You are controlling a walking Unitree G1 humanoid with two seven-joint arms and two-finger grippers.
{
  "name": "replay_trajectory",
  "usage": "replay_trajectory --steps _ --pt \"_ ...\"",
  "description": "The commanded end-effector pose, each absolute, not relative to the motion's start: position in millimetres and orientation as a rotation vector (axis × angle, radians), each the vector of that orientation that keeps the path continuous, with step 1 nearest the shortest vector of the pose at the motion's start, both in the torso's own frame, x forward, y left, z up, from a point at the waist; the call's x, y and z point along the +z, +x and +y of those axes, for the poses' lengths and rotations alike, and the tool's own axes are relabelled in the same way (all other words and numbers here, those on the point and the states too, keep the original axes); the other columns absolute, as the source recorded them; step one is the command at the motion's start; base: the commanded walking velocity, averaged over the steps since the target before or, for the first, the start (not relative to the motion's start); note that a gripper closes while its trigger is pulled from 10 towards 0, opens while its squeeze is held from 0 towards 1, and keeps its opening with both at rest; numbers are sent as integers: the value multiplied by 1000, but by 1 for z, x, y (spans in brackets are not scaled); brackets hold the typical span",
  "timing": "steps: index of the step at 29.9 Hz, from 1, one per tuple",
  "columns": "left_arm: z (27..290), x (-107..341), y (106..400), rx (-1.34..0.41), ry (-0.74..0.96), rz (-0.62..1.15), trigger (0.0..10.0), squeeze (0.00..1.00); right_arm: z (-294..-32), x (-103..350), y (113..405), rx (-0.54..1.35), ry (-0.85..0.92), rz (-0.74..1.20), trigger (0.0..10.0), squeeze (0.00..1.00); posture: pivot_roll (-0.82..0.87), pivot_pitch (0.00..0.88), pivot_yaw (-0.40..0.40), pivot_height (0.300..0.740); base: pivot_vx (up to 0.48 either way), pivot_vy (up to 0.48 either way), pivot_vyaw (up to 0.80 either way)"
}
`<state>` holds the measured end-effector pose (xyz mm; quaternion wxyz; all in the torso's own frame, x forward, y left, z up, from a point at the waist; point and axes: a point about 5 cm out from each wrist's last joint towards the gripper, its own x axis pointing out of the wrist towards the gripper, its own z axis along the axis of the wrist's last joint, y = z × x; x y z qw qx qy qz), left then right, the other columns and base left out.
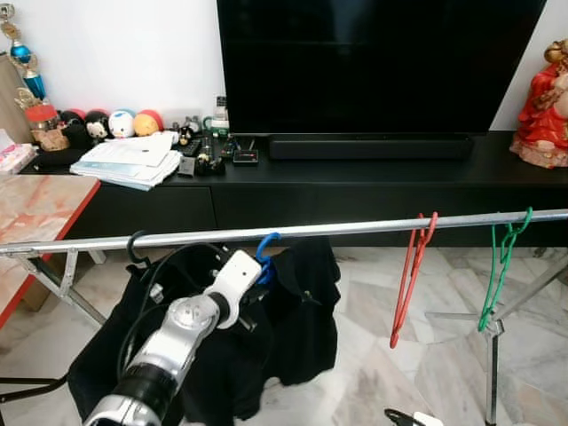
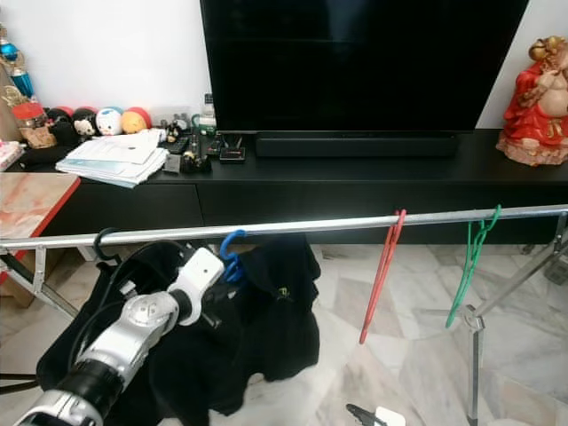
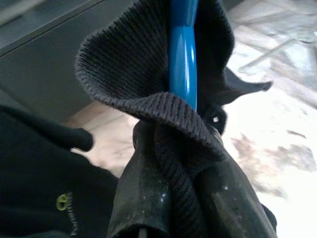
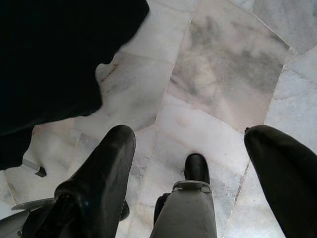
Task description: Hang hanger
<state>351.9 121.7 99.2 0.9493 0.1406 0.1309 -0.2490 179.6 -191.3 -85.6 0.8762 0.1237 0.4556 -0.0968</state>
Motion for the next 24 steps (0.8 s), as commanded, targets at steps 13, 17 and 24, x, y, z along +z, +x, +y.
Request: replay_trajectory --steps 13,17,24 --pt "138 84 359 -292 226 432 10000 0 -193 -86 179 -214 268 956 10000 0 53 53 21 740 0 0 0" --pt "135 79 355 -308 214 462 10000 0 -193 -86 179 -212 267 956 10000 0 48 54 23 740 0 0 0" --pt "134 72 353 -265 171 490 10000 0 -192 -86 179 -211 270 960 10000 0 50 56 26 740 0 0 0"
